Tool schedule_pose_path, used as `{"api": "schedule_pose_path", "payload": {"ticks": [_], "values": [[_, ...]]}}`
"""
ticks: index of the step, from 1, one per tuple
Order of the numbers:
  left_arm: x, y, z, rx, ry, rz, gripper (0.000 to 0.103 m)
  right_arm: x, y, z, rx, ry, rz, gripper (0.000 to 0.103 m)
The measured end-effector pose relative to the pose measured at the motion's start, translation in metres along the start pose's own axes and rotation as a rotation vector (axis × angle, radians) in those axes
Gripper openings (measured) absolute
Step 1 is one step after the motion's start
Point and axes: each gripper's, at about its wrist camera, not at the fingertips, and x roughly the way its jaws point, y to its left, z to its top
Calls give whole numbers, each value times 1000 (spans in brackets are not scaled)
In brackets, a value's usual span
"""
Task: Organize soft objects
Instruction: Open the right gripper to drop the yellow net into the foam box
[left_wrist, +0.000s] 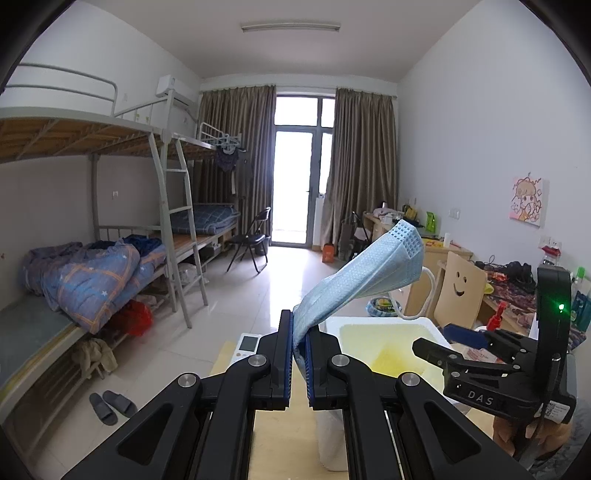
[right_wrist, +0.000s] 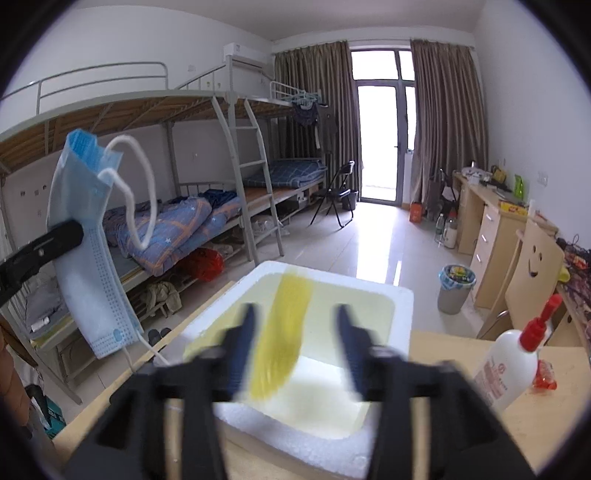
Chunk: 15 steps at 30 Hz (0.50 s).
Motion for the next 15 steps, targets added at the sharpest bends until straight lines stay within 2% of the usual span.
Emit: {"api": "schedule_pose_path", "payload": {"ticks": [2, 6, 10, 15], "values": [[0, 0, 0, 0, 2, 0, 6, -1, -2, 0, 6, -5, -3, 67], [2, -1, 2, -7, 9, -7, 6, -4, -4, 0, 15, 5, 8, 87], [0, -4, 9, -10, 10, -30, 6, -21, -11, 3, 31, -23, 25, 87], [-2, -15, 20, -11, 3, -68, 6, -47, -16, 4, 40, -65, 24, 96]]}}
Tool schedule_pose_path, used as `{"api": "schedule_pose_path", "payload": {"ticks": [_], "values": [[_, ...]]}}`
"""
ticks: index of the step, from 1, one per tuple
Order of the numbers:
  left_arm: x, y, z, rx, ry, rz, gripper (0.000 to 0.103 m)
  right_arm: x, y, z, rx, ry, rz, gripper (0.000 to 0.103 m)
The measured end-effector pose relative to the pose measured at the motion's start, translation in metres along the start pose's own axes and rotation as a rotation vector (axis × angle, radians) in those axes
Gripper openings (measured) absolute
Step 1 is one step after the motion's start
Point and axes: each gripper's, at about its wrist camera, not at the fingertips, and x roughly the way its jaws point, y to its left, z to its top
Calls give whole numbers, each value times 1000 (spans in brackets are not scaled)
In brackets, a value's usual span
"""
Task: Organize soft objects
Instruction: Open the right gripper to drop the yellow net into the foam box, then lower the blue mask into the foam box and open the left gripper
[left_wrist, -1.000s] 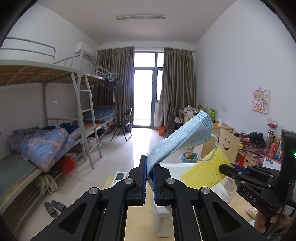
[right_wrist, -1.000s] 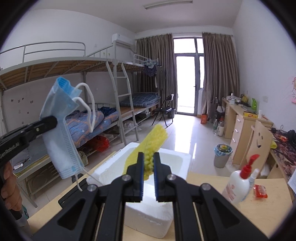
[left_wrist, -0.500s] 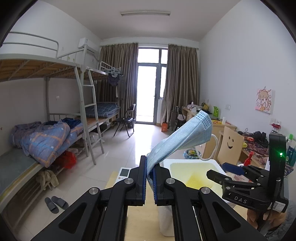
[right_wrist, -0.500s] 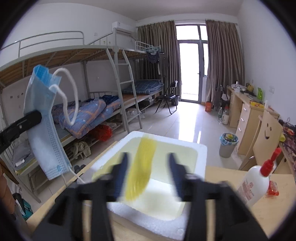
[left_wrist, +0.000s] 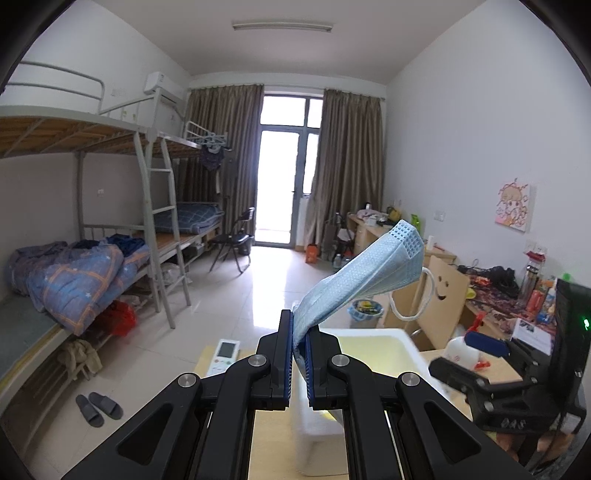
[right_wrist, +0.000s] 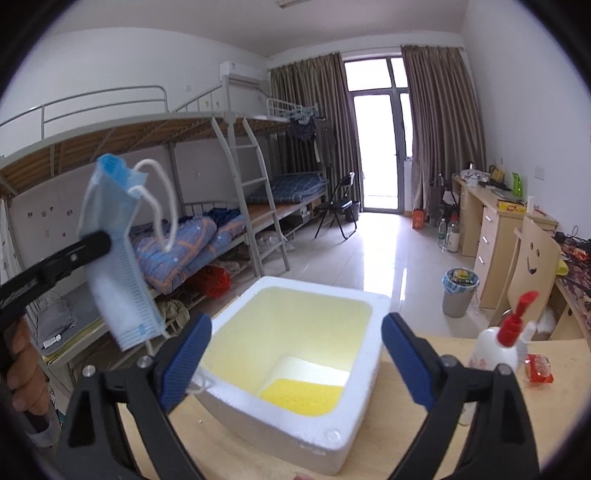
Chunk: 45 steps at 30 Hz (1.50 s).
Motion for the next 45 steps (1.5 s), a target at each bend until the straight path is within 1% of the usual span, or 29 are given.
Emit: {"api": "schedule_pose_path", "payload": {"ticks": [4, 6, 11, 20, 22, 28, 34, 37, 40, 41, 43, 45], "values": [[2, -12, 10, -1, -8, -28, 6, -21, -2, -1, -3, -37, -5, 96], [4, -15, 13, -2, -9, -36, 6, -29, -6, -1, 7, -54, -12, 103], [18, -27, 12, 9, 13, -61, 6, -43, -15, -2, 23, -89, -54, 103], [48, -42, 9, 19, 50, -74, 6, -55, -31, -10, 28, -84, -119, 103], [54, -46, 5, 22, 64, -86, 6, -59, -37, -13, 42, -85, -130, 103], [69, -53, -2, 27, 105, -81, 6, -68, -52, -23, 73, -76, -160, 103], [84, -54, -7, 25, 155, -69, 6, -68, -56, -34, 70, -61, -181, 103], [92, -54, -10, 23, 180, -57, 6, -68, -56, -39, 77, -48, -174, 103], [102, -53, -16, 15, 215, -60, 8, -70, -56, -41, 78, -50, -174, 103], [105, -53, -17, 12, 227, -62, 11, -72, -57, -41, 81, -53, -171, 103], [110, -50, -20, 7, 244, -46, 28, -74, -58, -41, 82, -60, -176, 103], [113, -49, -24, 14, 256, -32, 74, -74, -61, -41, 84, -61, -183, 103]]}}
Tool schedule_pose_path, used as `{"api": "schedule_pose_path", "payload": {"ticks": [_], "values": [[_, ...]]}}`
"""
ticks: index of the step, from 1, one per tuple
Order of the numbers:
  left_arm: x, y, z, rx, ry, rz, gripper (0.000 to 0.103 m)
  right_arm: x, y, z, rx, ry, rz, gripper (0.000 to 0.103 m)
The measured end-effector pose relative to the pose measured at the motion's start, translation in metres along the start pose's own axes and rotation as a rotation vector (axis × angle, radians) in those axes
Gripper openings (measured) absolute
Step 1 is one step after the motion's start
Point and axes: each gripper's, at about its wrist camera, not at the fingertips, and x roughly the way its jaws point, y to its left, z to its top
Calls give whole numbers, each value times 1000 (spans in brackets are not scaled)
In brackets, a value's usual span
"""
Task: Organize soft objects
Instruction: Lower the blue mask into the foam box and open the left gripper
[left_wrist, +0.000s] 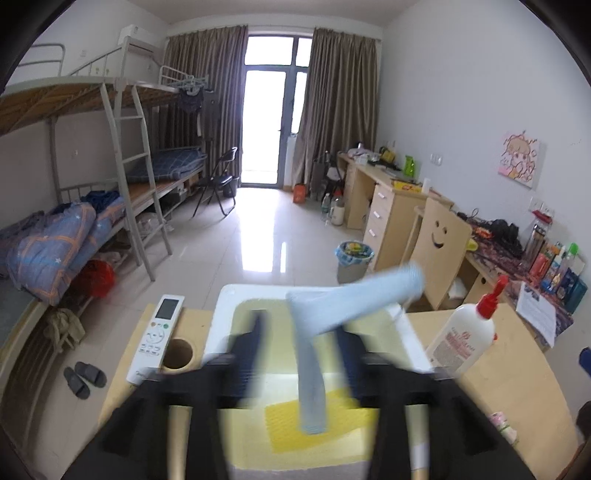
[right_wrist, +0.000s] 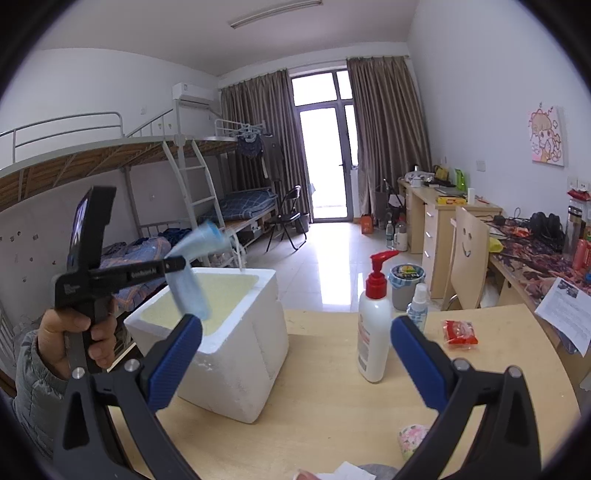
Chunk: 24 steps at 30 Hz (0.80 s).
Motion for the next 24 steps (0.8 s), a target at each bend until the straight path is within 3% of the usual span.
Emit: {"api": "schedule_pose_path", "payload": {"ticks": [5, 11, 24], "values": [[-5, 3, -2, 4, -42, 53, 98, 5, -1, -3, 7, 15, 6, 103], [-14, 0, -5, 3, -51, 4, 102, 7, 3, -5, -4, 19, 13, 103], [-69, -8, -9, 28, -130, 12, 102, -17, 23, -1, -52, -20, 24, 103]]}}
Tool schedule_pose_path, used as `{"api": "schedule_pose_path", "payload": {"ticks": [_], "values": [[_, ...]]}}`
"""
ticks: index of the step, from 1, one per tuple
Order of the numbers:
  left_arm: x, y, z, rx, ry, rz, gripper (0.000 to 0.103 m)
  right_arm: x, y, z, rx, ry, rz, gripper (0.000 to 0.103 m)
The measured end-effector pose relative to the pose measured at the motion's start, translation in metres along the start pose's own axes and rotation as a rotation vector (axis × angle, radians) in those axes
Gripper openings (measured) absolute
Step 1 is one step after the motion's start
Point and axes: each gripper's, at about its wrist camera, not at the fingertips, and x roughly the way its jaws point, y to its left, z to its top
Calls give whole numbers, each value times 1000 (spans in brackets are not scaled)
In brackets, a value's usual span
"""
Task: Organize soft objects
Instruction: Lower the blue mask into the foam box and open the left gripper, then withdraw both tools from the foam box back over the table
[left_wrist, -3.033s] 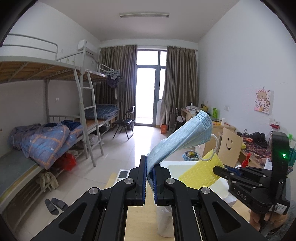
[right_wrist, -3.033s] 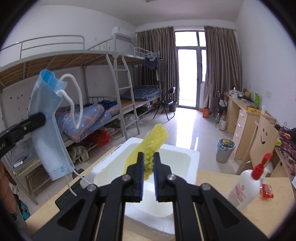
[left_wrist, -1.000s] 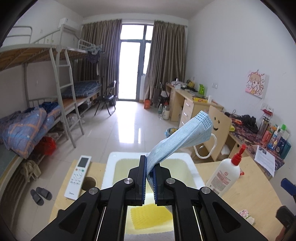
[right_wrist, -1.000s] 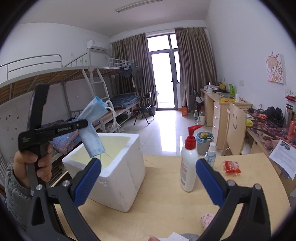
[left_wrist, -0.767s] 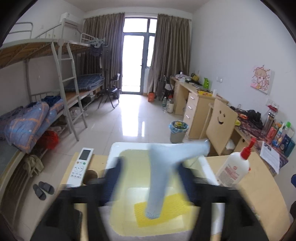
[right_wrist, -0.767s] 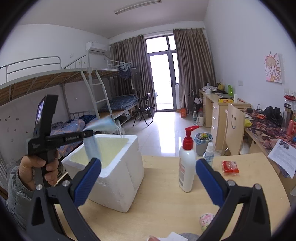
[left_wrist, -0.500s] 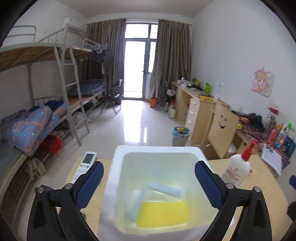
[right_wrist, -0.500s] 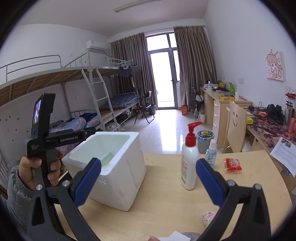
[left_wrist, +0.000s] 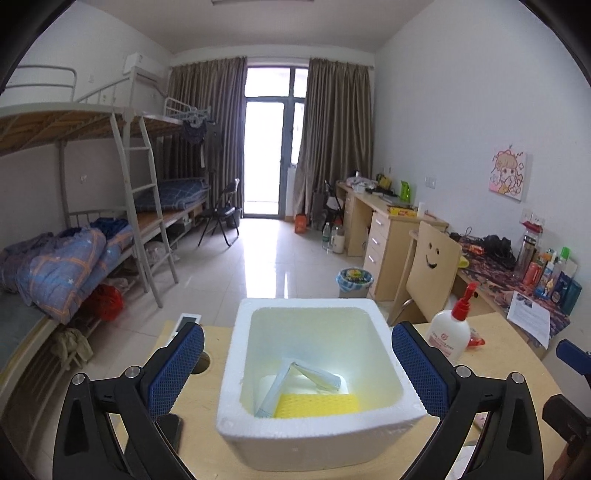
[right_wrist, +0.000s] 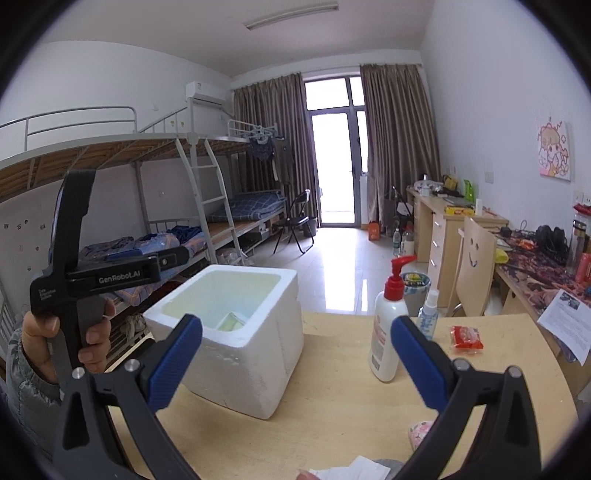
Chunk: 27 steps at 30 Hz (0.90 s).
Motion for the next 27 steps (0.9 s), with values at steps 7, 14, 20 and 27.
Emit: {"api": "schedule_pose_path", "payload": {"ticks": [7, 14, 20, 27], "values": [[-42, -5, 0, 10, -52, 22, 102, -25, 11, 2, -14, -33, 8, 103], [-90, -7, -12, 18, -105, 55, 102, -58, 22, 0, -36, -85, 14, 103], [-130, -11, -28, 26, -150, 39, 102, -83, 31, -8, -57, -114, 11, 103], [-165, -24, -52, 57, -191, 6, 102, -110, 42, -23, -81, -158, -25, 103]]}}
